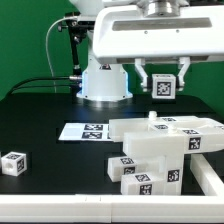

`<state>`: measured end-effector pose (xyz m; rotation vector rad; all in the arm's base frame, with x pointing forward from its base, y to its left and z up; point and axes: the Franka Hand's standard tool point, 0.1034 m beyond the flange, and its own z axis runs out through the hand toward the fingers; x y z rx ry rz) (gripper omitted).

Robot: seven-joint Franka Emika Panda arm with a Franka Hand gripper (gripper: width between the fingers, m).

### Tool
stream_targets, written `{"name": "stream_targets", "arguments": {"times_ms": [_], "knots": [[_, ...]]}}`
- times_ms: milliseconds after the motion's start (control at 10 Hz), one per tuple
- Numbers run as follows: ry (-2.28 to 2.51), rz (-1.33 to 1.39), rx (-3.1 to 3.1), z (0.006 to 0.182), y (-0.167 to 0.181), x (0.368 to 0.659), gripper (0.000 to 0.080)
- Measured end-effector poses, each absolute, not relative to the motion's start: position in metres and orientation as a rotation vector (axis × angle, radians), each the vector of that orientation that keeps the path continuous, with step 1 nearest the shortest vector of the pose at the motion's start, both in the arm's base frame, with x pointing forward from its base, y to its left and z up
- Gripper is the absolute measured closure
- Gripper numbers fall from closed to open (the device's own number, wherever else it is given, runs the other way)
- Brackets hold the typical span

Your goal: Assemble chair

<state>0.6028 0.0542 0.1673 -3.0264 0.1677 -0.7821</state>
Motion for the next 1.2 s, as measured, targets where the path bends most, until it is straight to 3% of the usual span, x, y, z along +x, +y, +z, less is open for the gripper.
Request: {"name": "stream_targets", "arguments": {"times_ms": [500, 900, 1200], "knots": [[0.164, -0.780, -3.028, 0.163, 0.058, 0.602, 0.0518], [0.112, -0.833, -3.020, 0.144, 0.089, 0.610, 0.0518], [0.104, -0.833, -3.026, 0.143, 0.085, 0.610, 0.0518]]}}
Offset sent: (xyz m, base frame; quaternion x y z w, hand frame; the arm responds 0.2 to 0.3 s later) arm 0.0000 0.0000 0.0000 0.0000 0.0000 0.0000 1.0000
